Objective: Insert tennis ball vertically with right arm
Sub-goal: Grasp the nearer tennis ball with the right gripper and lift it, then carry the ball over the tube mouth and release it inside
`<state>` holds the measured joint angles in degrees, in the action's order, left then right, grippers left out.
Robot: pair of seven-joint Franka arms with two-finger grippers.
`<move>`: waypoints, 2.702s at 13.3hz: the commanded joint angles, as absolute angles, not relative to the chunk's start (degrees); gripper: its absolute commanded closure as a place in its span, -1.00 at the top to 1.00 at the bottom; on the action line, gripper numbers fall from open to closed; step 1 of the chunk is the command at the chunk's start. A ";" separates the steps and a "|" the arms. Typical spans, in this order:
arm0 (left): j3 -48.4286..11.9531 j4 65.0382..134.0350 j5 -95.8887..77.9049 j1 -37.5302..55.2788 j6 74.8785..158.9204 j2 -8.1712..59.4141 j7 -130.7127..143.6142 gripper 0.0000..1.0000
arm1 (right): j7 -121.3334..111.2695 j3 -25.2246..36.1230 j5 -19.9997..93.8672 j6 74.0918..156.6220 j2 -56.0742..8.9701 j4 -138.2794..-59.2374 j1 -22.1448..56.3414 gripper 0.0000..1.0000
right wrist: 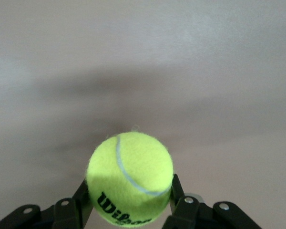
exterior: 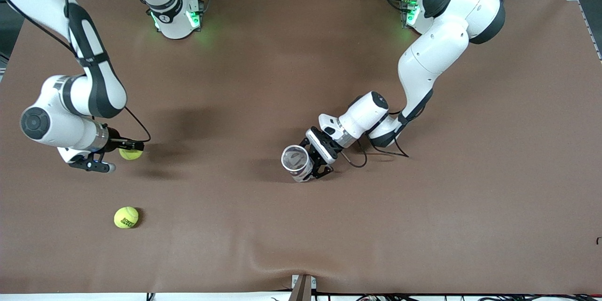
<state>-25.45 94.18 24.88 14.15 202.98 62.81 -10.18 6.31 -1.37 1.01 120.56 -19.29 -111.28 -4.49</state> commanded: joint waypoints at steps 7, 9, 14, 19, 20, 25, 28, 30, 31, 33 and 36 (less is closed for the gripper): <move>-25.75 93.16 24.79 14.41 203.55 63.90 -9.67 0.10 | 30.11 -1.67 6.94 101.25 -18.28 -91.16 12.54 0.08; -25.66 93.16 24.79 14.41 203.55 63.98 -9.67 0.10 | 39.68 -1.58 8.08 101.86 -20.11 -87.47 17.47 0.08; -25.40 93.16 24.96 14.24 203.55 64.78 -10.46 0.11 | 58.07 -1.58 13.79 109.31 -29.87 -77.80 25.13 0.08; -25.22 93.34 37.95 8.70 203.55 66.35 -10.02 0.08 | 67.13 -1.58 14.06 113.38 -33.57 -72.17 29.52 0.08; -25.22 93.34 37.97 8.70 203.55 66.36 -9.85 0.08 | 68.54 -1.58 14.06 113.38 -33.92 -71.11 30.40 0.08; -25.49 92.90 37.97 8.96 203.55 66.09 -9.67 0.09 | 77.86 -1.58 14.06 120.47 -35.85 -69.26 35.67 0.08; -25.66 92.72 37.97 9.14 203.55 66.01 -9.58 0.09 | 78.75 -1.32 13.45 124.10 -37.96 -69.26 37.35 0.08; -25.93 92.72 37.97 9.14 203.55 66.01 -9.58 0.09 | 78.14 -1.14 13.36 124.10 -38.23 -69.26 36.92 0.08; -26.01 92.72 37.97 9.23 203.55 66.01 -9.58 0.09 | 77.79 -1.14 13.36 124.10 -38.32 -69.26 36.57 0.08; -26.02 92.72 37.97 9.23 203.55 66.01 -9.58 0.09 | 76.91 -1.14 13.36 124.19 -38.84 -69.26 36.39 0.08; -26.10 92.72 38.06 9.14 203.55 65.92 -9.58 0.09 | 77.17 -1.14 13.36 127.35 -40.25 -69.26 37.26 0.08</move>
<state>-25.72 93.95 36.97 9.05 204.74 64.42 -9.79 77.48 -0.97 13.29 126.24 -38.23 -71.45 36.85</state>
